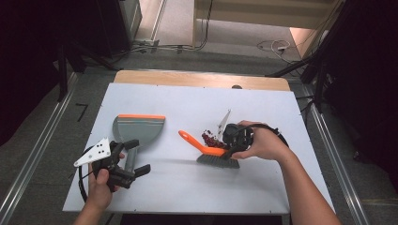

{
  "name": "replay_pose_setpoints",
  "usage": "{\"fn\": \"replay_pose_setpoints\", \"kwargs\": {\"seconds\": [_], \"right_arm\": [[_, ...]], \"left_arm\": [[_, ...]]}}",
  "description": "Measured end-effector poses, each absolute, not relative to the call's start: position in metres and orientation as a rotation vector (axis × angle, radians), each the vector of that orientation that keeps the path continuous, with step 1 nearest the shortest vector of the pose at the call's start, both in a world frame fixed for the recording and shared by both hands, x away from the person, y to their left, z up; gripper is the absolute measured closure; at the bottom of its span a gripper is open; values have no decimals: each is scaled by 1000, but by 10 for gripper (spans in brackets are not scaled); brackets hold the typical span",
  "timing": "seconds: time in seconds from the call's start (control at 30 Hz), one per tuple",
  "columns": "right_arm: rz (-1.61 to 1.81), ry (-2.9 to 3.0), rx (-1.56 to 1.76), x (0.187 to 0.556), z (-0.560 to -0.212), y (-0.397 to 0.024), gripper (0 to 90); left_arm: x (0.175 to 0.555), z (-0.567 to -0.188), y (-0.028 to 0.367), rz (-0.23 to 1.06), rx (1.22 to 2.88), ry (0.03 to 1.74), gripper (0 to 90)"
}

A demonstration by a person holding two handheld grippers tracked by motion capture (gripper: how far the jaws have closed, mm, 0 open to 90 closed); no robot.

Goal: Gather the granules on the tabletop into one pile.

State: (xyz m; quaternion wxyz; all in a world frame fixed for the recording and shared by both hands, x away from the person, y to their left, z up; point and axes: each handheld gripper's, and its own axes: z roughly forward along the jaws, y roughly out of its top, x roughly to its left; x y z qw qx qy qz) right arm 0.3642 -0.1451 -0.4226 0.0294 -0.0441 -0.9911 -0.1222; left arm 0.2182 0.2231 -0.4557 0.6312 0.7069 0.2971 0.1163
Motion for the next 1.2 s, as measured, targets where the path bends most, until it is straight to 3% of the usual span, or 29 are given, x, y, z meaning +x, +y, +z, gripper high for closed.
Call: {"fn": "replay_pose_setpoints", "kwargs": {"seconds": [1.2], "right_arm": [[-384,-3091,-259,421,-419,-137,683]], "left_arm": [[218,-455,223,261,1614,676,0]]}}
